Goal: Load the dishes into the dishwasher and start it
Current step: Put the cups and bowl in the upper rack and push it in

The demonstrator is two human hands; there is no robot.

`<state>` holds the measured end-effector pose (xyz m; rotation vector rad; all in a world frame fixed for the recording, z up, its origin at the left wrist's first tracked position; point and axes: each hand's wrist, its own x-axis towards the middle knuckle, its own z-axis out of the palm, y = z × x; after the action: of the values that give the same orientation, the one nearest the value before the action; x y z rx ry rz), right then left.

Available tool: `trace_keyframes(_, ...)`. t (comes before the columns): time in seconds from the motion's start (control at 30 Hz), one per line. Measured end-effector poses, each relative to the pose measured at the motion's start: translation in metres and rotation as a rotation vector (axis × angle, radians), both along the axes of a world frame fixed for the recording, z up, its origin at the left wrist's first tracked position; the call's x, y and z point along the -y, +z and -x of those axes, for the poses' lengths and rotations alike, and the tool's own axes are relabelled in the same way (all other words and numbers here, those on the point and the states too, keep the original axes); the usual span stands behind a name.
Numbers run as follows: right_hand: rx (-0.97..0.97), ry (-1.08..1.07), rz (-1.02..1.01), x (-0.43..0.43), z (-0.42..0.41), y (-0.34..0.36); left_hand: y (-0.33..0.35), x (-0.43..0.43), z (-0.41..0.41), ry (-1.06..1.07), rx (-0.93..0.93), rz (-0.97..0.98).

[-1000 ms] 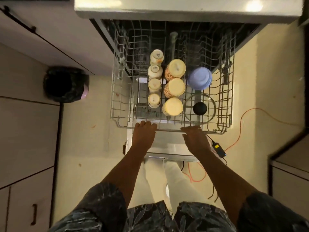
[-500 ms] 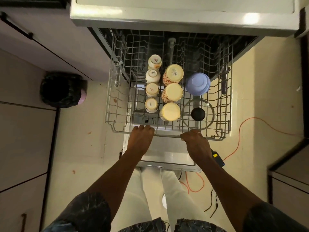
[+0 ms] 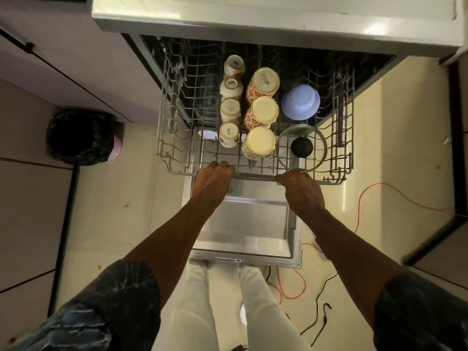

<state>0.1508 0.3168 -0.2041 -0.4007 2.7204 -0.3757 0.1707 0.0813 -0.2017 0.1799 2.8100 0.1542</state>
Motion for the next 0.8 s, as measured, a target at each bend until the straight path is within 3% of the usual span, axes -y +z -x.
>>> trace_keyframes(0.33, -0.056, -0.015, -0.044, 0.008, 0.041, -0.006, -0.005, 0.01, 0.039, -0.03, -0.097, 0.0)
trace_keyframes(0.5, -0.11, 0.009, -0.086, 0.019, 0.073, -0.01, -0.011, 0.013, 0.063, 0.041, -0.162, -0.023)
trace_keyframes(0.63, -0.099, -0.142, -0.034, 0.02, 0.104, -0.014, -0.017, 0.012, 0.093, 0.082, -0.218, -0.034)
trace_keyframes(0.8, -0.151, -0.106, -0.09, 0.024, 0.146, -0.012, -0.02, 0.004, 0.138, 0.18, -0.233, 0.026)
